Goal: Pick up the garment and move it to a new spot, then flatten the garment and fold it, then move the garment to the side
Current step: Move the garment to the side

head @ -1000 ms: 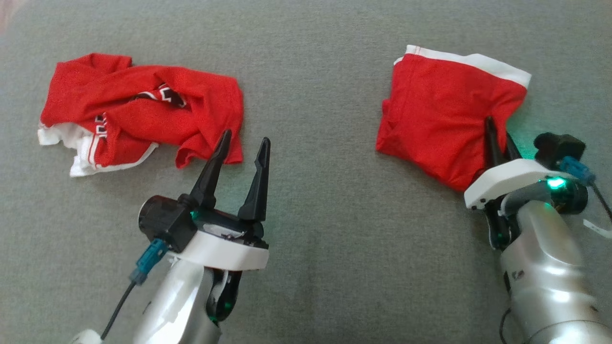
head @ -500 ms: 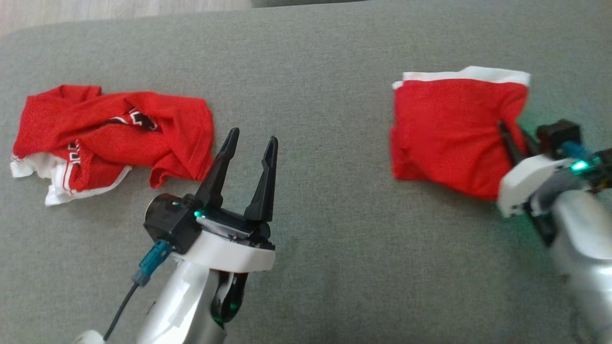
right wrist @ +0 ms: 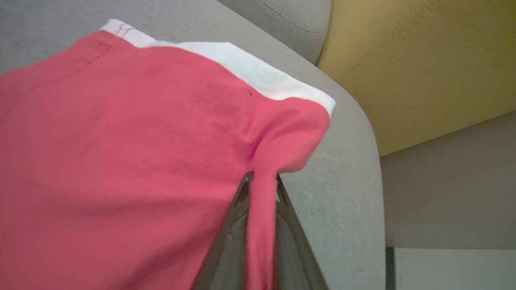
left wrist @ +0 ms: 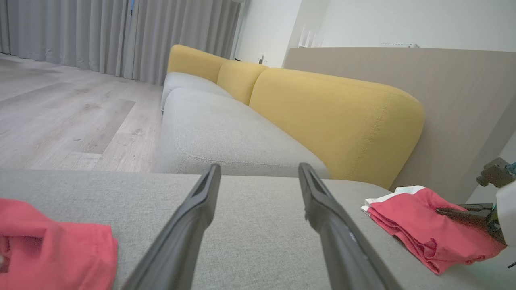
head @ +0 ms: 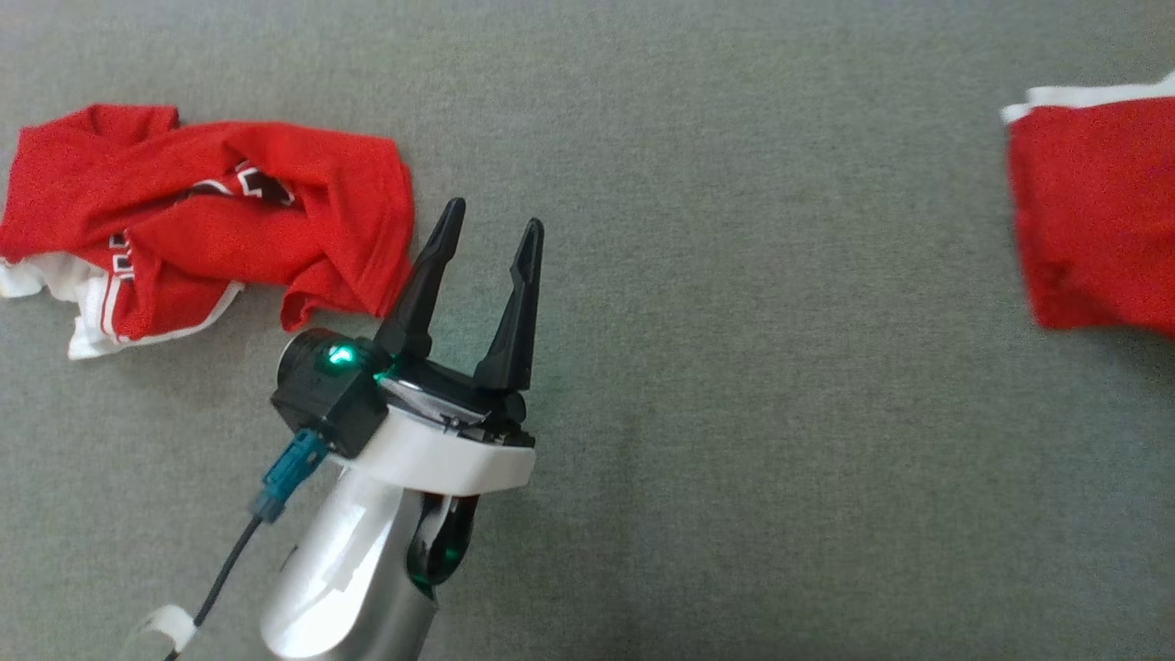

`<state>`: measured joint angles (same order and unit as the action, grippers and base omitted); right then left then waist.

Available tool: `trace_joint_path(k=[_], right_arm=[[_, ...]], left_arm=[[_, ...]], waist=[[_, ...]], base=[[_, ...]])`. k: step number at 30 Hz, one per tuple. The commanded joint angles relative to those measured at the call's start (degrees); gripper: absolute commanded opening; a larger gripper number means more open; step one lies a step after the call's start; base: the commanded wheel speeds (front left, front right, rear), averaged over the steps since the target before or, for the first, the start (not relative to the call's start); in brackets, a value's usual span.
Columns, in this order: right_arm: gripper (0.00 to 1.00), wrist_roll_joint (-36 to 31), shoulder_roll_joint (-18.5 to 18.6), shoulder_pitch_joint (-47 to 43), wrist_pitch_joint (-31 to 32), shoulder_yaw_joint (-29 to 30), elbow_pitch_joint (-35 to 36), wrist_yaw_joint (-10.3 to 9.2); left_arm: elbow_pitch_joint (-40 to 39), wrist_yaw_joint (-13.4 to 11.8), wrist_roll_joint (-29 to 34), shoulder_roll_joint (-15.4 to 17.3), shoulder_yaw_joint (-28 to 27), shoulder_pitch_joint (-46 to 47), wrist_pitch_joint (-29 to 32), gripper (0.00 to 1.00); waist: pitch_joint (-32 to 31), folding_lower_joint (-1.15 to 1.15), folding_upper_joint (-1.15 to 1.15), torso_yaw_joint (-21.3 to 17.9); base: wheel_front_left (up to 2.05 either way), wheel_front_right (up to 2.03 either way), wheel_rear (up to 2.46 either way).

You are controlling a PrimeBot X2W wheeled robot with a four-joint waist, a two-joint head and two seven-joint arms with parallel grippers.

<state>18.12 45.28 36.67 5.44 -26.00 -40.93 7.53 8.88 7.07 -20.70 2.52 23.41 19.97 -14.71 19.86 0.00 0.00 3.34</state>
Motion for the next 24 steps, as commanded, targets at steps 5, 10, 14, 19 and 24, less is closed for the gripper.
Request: trace_joint_path(k=[5, 10, 14, 19, 24], right_arm=[[0.00, 0.34, 7.26, 1.69, 1.29, -0.60, -0.70, -0.04], [0.00, -0.52, 8.15, 2.98, 0.26, 1.09, -3.41, -0.04], [0.21, -2.46, 7.30, 3.66, -1.89, 2.98, -5.33, -0.04], [1.00, -4.35, 4.67, 4.70, -4.73, 7.29, -7.77, -0.04], [1.00, -6.57, 0.42, 4.95, -6.82, 10.80, -8.44, -0.04]], left_arm=[[-2.28, 0.18, 0.08, 0.36, -1.47, 2.64, -0.29, 1.00], [-2.30, 0.27, 0.66, 0.36, -1.89, 3.83, -0.29, 1.00], [-2.14, 0.32, 1.04, 0.36, -2.80, 4.38, -0.29, 1.00], [-1.86, 0.36, 1.31, 0.36, -3.05, 3.80, -0.29, 1.00], [-1.65, 0.38, 1.00, 0.36, -3.51, 2.20, -0.29, 1.00]], waist=[[2.73, 0.00, 0.00, 1.07], [4.01, 0.00, 0.00, 1.32], [4.15, 0.00, 0.00, 1.46], [2.77, 0.00, 0.00, 1.17], [-0.76, 0.00, 0.00, 0.46]], base=[[0.00, 0.00, 0.00], [0.00, 0.00, 0.00], [0.00, 0.00, 0.00], [0.00, 0.00, 0.00], [0.00, 0.00, 0.00]])
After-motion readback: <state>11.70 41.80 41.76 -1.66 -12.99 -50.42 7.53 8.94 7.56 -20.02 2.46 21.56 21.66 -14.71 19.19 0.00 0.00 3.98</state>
